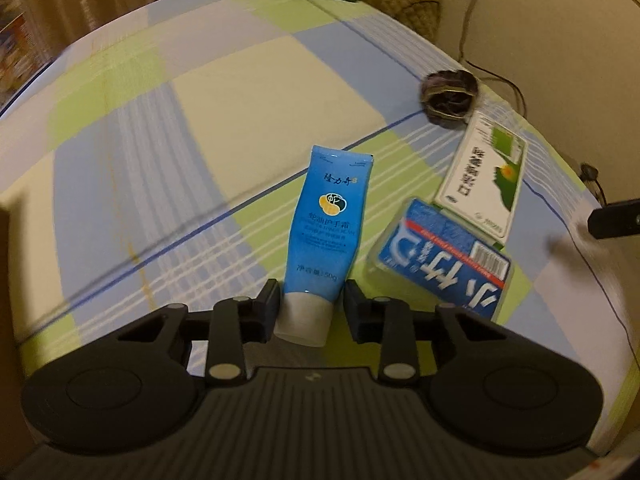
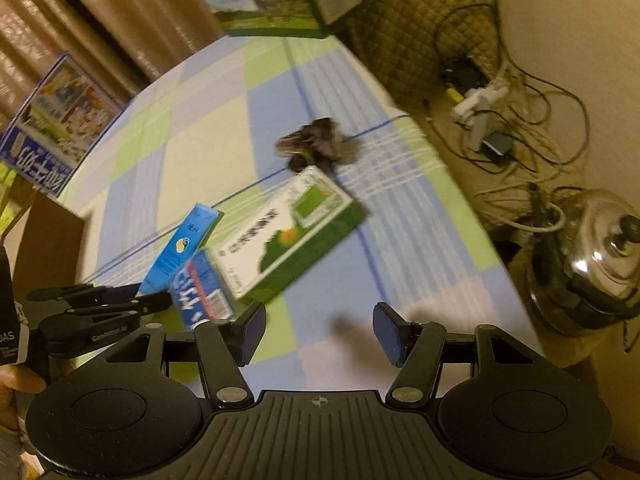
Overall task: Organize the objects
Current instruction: 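Grasp the blue tube with the left gripper while the right gripper grasps the green box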
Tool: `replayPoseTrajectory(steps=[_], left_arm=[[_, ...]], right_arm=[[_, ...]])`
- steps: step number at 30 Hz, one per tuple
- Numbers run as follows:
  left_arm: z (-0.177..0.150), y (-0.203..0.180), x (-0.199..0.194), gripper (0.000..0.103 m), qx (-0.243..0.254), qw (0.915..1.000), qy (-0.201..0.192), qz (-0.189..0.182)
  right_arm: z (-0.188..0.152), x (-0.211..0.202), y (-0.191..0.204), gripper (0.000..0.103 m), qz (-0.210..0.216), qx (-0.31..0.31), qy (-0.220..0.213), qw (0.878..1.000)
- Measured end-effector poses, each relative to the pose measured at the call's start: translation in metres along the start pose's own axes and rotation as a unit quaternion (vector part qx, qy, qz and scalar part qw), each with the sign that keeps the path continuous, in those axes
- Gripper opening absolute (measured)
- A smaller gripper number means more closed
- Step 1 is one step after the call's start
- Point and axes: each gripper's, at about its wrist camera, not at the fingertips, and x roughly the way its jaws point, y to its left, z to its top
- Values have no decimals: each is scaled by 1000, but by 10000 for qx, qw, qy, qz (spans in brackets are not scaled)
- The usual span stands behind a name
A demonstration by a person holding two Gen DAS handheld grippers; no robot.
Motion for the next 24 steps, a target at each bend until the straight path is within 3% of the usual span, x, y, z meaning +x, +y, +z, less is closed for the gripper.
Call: replayPoseTrajectory(steps=[8, 14, 24], left_arm=[[-41, 36, -24, 29, -996, 9934, 104, 566], [-65, 60, -39, 29, -1574, 9834, 121, 899], [-80, 80, -51, 29, -1925, 9758, 107, 1034]], right_arm=[[17, 19, 10, 57, 124, 171, -62, 9998], [42, 44, 6, 57, 256, 1279, 26, 9915], [70, 77, 16, 60, -568, 2135, 22, 9753]])
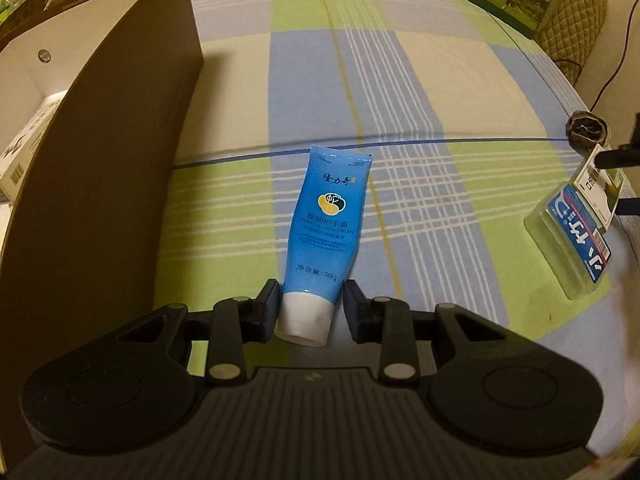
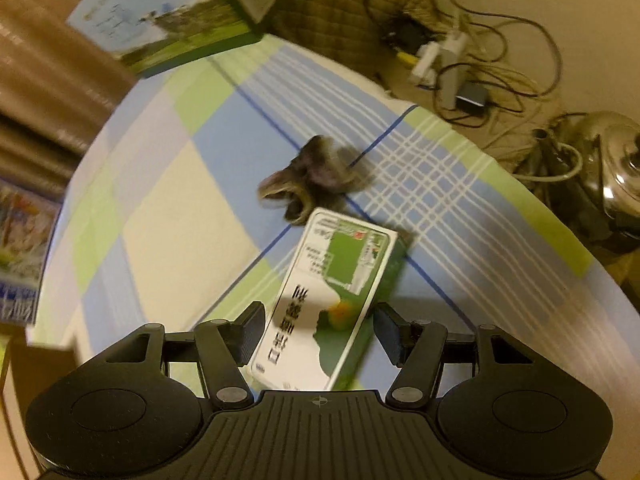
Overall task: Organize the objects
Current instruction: 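Grasp the blue tube with the left gripper while the right gripper grasps the green box, then lift the blue tube and green box and carry them toward the brown box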
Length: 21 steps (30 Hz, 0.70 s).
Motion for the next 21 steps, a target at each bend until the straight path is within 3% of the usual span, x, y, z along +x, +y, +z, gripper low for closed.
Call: replayPoseTrajectory(steps=[4, 7, 14, 21], left_arm=[[0, 2, 0, 30, -46, 10000, 6, -42], [0, 4, 1, 30, -46, 10000, 11, -56], [1, 4, 1, 29, -32, 9999, 24, -114], [7, 5, 6, 36, -163, 9996, 56, -233]], right_arm=[[4, 16, 10, 67, -265, -151, 112, 9995], [-2, 20, 22, 68, -479, -746, 17, 9961], [-22, 21, 25, 60, -648, -2153, -12, 9744], [-42, 7, -5, 53, -545, -3179, 40, 9466]])
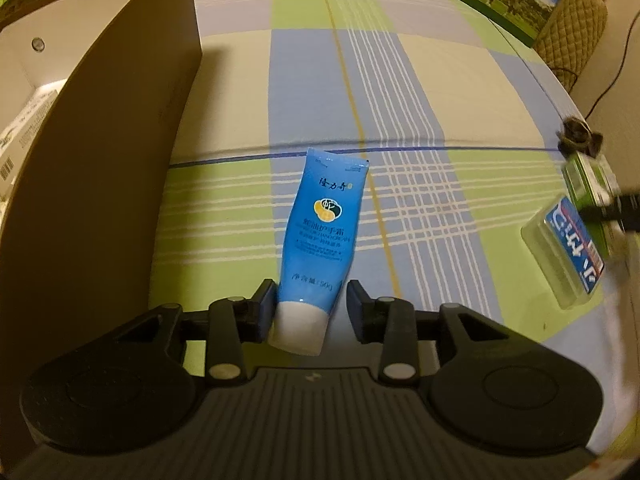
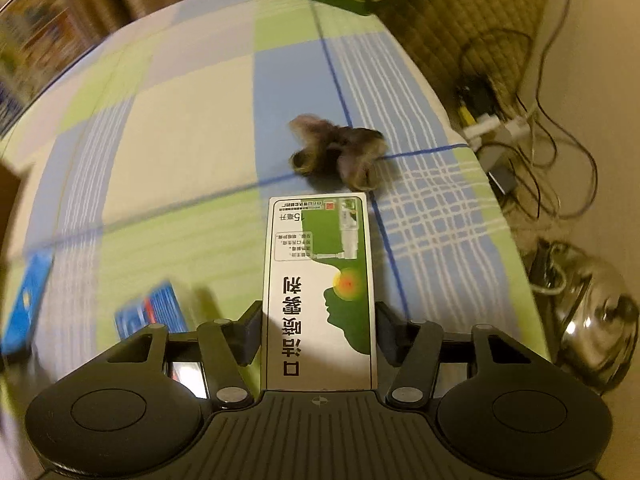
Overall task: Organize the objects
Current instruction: 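Lift the blue tube and green box and carry them toward the brown box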
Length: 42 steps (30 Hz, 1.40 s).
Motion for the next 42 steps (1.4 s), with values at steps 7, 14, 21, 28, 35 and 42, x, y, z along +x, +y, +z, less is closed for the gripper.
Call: replayPoseTrajectory(steps=[7, 14, 21, 28, 35, 42], left_arm=[[7, -2, 3, 41, -121, 9999, 15, -48], [7, -18, 7, 31, 233, 9993, -77, 265], [-16, -27, -5, 30, 256, 9993, -109, 233], [-61, -38, -29, 31, 442, 9989, 134, 62], [-66, -45, -32, 43, 431, 9988, 231, -84], [-62, -56, -27, 43, 635, 9979, 106, 86]], right_arm=[[-31, -11, -12, 53, 138, -490, 52, 9987], [-53, -27, -19, 53, 306, -592, 50, 9978], [-76, -38, -17, 53, 519, -942, 74, 9942], [-96, -46, -15, 53, 621, -1171, 148, 9911], [-94, -46, -15, 54, 591, -923, 137, 9939], [-90, -43, -10, 57, 416, -907, -15, 9950]])
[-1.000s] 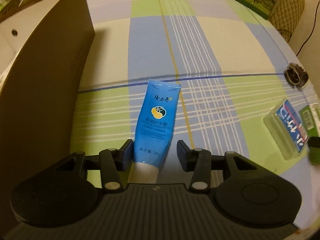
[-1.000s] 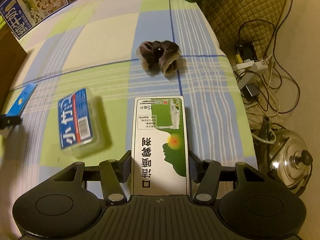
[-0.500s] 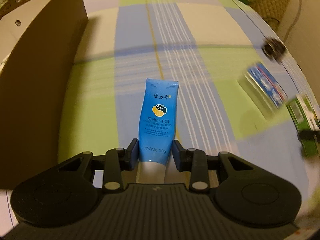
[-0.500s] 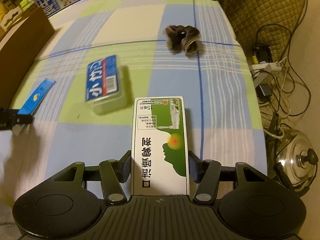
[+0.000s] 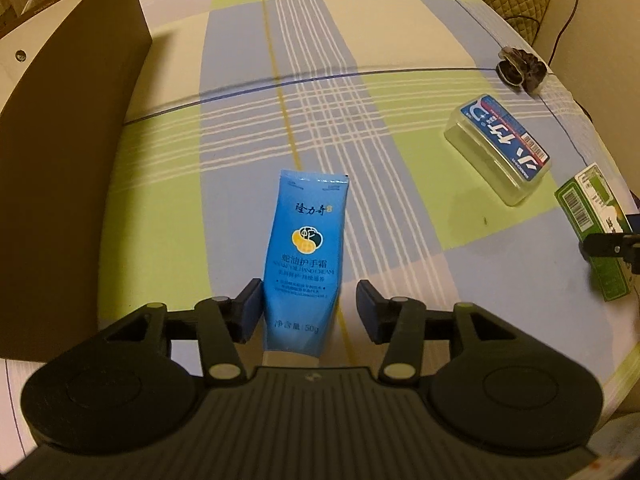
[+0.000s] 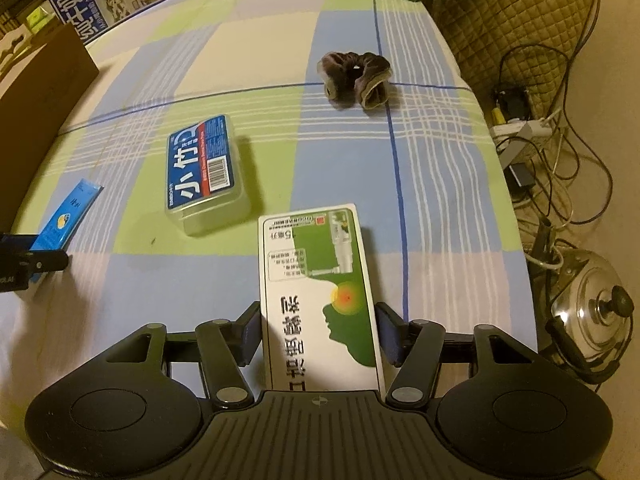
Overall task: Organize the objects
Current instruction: 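Lift the blue tube and green box and carry them toward the brown box, then lower the blue tube with the left gripper while the right gripper lowers the green box into the brown box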
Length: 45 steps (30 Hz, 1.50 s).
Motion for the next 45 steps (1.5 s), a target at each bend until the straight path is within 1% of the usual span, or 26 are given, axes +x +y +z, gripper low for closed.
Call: replayPoseTrajectory(steps=[1, 2, 3, 5, 6, 8, 13, 17, 21, 30, 38, 42, 45], left_arm=[[0, 0, 0, 42, 34, 10000, -22, 15], [-1, -1, 0, 37, 72, 10000, -51, 19], [-2, -2, -1, 35, 89, 9999, -77, 9], [-3, -3, -1, 35, 117, 9999, -99, 36], [-4, -3, -2, 34, 124, 9999, -105, 48], [-5, -3, -2, 34, 77, 9999, -94, 38], [-11, 0, -8, 34, 15, 10000, -78, 12], [-15, 6, -17, 34, -99, 9998, -129, -61], [-14, 11, -32, 34, -198, 9993, -275, -125], [-3, 19, -70, 34, -283, 9967, -715, -259], [1, 39, -103, 34, -479, 9923, -1096, -314], [2, 54, -119, 34, -578, 9897, -1280, -280], [1, 68, -132, 34, -669, 9872, -1426, -242]], right_arm=[[0, 1, 1, 57, -36, -2, -21, 10000], [0, 1, 2, 57, -70, 12, -47, 10000], [0, 1, 3, 57, -87, 3, -76, 9999], [-1, 2, 6, 56, -144, -90, -100, 9998], [-2, 2, 8, 55, -191, -142, -104, 9997], [-2, 2, 8, 54, -185, -118, -100, 9997], [-4, -4, 2, 52, 25, 189, -110, 9998], [-6, -16, 3, 52, 109, 239, -190, 9995], [-1, -30, 10, 52, 238, 255, -303, 9989], [23, -55, 52, 52, 647, -85, -596, 9961], [36, -62, 88, 52, 980, -385, -699, 9920], [46, -62, 110, 52, 1258, -528, -730, 9880], [55, -62, 135, 52, 1539, -707, -757, 9826]])
